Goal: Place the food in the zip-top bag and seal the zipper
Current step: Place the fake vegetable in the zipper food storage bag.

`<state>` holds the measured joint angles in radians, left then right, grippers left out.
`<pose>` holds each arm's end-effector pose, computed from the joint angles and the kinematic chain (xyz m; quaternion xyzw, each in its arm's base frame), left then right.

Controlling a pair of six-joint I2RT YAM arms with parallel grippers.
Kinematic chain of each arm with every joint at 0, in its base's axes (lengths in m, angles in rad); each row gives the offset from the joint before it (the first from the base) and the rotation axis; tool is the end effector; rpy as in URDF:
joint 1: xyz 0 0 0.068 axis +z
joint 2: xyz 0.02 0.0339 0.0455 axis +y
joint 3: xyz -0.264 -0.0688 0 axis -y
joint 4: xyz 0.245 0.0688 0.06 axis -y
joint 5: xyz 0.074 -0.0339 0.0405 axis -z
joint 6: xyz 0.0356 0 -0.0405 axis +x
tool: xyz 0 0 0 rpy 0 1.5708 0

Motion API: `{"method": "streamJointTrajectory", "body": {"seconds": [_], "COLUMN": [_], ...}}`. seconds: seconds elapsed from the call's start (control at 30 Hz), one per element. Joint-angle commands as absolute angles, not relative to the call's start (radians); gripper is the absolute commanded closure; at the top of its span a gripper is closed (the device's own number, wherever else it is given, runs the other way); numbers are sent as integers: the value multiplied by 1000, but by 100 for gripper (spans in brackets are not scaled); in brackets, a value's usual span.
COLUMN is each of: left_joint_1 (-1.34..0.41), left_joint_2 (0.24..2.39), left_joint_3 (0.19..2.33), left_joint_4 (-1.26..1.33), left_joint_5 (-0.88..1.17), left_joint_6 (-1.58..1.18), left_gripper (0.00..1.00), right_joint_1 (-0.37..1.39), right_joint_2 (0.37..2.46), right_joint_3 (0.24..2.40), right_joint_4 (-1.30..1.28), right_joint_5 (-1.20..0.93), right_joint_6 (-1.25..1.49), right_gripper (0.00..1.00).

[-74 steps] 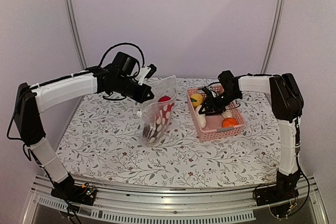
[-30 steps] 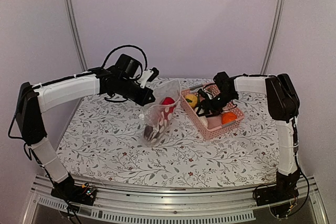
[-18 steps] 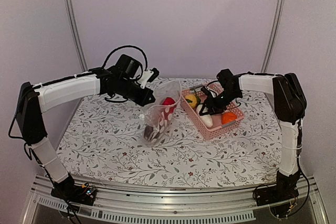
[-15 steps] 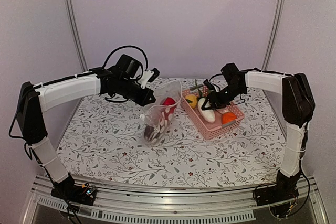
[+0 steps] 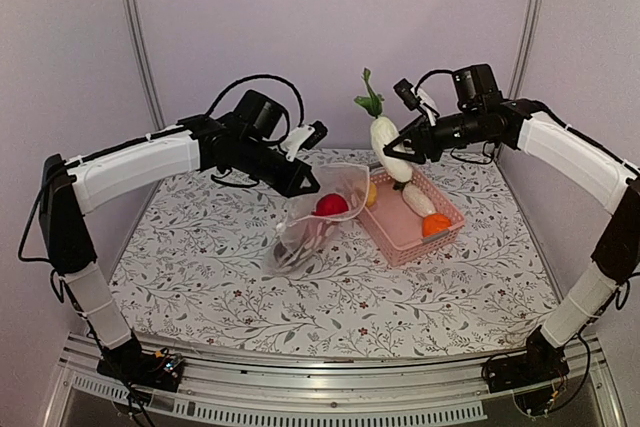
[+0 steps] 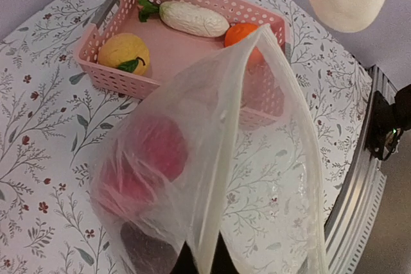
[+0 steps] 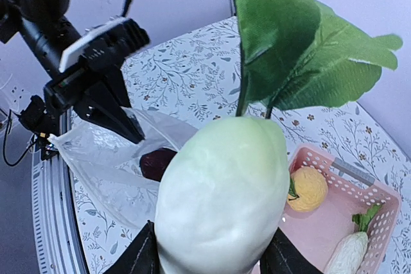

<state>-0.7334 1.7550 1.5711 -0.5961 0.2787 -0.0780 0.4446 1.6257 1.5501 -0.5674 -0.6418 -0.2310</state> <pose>0.2885 -0.2731 0.3111 0.3448 0.8480 -0.2683 0.2999 0.3207 0.1764 0.3570 -0.4144 0.7539 0.3257 0.3921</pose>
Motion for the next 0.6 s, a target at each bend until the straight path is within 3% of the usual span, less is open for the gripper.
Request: {"method": "streamJointTrajectory", "body": {"seconds": [0.0, 0.27, 0.57], "left_joint_1": [-775, -799, -799], "left_joint_2": [1765, 1746, 1742], "left_joint_3": [1578, 1561, 1582], "left_joint_4": [-656, -691, -777], "left_joint_5": [391, 469, 536], "left_joint_6": [-84, -91, -42], "left_gripper": [100, 100, 100], "right_joint_1": [571, 735, 979], "right_joint_2": [1480, 1471, 1520], "right_joint_3": [1542, 1686, 1690], "right_joint_4": [-538, -763, -869], "right_joint_5": [-641, -622, -283], "right_joint_6": [-479, -745, -1031], "right_gripper": [71, 74, 75]}}
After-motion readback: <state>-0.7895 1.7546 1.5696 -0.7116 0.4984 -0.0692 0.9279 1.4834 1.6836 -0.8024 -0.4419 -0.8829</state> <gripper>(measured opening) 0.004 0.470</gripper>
